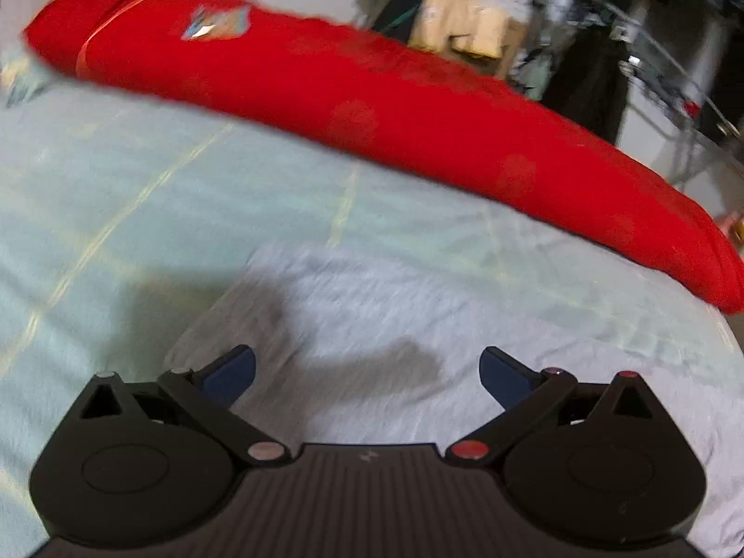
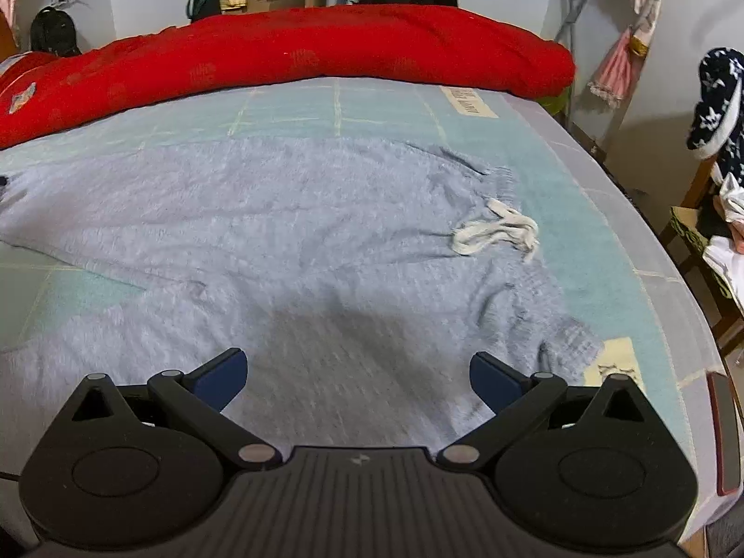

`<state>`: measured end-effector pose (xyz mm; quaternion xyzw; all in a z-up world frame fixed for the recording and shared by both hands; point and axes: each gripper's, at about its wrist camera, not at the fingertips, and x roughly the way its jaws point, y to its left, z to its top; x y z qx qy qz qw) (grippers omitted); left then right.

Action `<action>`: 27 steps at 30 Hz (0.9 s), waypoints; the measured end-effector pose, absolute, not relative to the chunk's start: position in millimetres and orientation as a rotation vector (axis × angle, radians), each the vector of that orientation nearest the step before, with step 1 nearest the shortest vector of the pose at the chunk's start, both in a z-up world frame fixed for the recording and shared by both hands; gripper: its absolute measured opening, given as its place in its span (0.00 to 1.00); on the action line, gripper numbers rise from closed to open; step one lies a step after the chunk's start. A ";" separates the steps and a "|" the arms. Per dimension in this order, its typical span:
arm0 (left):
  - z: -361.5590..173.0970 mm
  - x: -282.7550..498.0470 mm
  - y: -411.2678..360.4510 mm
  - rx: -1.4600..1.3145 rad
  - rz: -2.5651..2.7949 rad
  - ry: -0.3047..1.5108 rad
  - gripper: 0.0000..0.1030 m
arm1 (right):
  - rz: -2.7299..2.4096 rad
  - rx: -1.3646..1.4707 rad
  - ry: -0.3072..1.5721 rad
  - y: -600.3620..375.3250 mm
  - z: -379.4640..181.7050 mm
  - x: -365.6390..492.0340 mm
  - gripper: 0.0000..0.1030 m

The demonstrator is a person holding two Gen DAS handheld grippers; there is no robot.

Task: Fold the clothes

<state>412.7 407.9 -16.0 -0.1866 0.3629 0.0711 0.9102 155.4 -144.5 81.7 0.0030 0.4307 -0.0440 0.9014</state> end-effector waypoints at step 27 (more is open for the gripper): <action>61.7 346.8 45.3 0.095 -0.430 0.773 0.98 | 0.053 0.073 0.946 -203.0 19.6 186.6 1.00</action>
